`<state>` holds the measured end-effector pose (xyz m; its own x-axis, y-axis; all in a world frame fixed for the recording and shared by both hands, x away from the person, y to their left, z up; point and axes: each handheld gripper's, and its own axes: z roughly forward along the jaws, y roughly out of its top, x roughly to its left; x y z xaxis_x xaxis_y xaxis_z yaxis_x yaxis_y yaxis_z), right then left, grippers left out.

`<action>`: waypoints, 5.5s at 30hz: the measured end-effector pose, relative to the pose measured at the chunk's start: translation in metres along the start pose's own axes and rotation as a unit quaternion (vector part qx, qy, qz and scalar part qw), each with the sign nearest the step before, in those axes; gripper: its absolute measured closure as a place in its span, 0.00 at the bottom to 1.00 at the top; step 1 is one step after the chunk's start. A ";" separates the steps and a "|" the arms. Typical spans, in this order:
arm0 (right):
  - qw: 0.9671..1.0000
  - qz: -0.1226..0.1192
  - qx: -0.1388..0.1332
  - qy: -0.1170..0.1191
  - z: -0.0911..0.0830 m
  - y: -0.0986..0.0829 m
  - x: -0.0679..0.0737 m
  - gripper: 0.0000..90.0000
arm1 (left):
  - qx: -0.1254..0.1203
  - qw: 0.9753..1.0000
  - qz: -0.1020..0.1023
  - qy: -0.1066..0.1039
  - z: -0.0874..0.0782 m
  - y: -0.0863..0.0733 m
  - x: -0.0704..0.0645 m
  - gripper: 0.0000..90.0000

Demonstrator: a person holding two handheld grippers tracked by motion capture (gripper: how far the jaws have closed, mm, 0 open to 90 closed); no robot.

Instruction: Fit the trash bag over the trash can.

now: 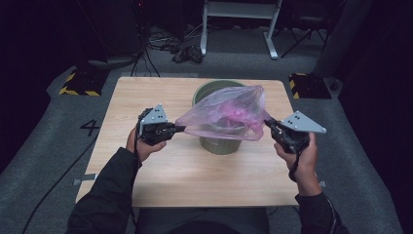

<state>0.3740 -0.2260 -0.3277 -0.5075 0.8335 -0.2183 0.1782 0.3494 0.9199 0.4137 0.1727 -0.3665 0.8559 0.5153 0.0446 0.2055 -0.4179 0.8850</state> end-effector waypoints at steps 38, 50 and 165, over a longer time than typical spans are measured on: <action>0.996 0.053 0.060 -0.036 0.052 0.003 -0.054 0.97 | -0.061 0.998 0.026 0.012 -0.018 0.069 -0.017 0.38; 0.996 0.021 0.081 -0.039 0.079 0.021 -0.059 0.97 | -0.018 0.997 0.048 0.063 0.019 0.071 0.020 0.99; 0.994 -0.074 0.009 0.078 0.050 -0.075 0.001 0.18 | 0.013 0.996 0.077 0.047 0.053 -0.019 -0.013 0.98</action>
<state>0.4018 -0.2299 -0.4131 -0.6537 0.6960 -0.2970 0.1061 0.4730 0.8747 0.4236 0.1344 -0.4082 0.8301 0.5108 0.2236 0.0887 -0.5168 0.8515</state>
